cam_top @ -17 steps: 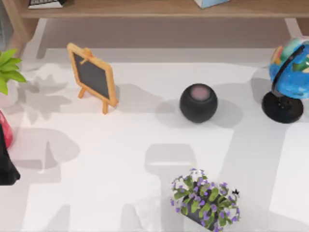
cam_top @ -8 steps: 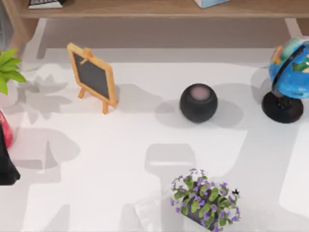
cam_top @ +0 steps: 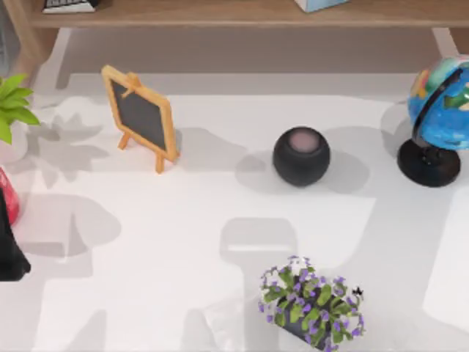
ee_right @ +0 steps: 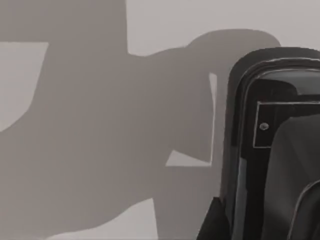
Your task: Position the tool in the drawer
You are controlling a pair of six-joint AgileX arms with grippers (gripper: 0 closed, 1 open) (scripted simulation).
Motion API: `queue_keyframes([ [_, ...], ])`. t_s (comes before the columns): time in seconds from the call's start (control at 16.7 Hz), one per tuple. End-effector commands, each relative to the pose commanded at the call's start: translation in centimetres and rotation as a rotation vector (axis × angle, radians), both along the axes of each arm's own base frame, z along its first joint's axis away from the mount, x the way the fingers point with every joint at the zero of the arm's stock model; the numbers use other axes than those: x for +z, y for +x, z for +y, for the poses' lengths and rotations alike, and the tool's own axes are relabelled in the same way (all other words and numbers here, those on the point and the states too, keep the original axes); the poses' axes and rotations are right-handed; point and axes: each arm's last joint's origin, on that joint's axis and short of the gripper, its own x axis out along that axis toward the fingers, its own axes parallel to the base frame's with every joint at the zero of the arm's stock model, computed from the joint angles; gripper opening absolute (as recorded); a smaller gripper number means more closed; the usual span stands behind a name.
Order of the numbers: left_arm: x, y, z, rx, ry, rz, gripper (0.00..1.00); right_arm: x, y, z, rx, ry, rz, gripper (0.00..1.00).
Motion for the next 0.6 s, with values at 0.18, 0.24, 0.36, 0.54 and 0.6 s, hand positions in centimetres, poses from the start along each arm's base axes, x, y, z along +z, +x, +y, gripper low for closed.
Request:
queue_keyframes([
  [0.18, 0.0, 0.0, 0.0, 0.0, 0.0, 0.0, 1.0, 0.0, 0.0, 0.0, 0.0, 0.0, 0.0, 0.6],
  [0.24, 0.0, 0.0, 0.0, 0.0, 0.0, 0.0, 1.0, 0.0, 0.0, 0.0, 0.0, 0.0, 0.0, 0.68],
  [0.36, 0.0, 0.0, 0.0, 0.0, 0.0, 0.0, 1.0, 0.0, 0.0, 0.0, 0.0, 0.0, 0.0, 0.83],
  [0.54, 0.0, 0.0, 0.0, 0.0, 0.0, 0.0, 1.0, 0.0, 0.0, 0.0, 0.0, 0.0, 0.0, 1.0],
  [0.6, 0.0, 0.0, 0.0, 0.0, 0.0, 0.0, 1.0, 0.0, 0.0, 0.0, 0.0, 0.0, 0.0, 1.0],
])
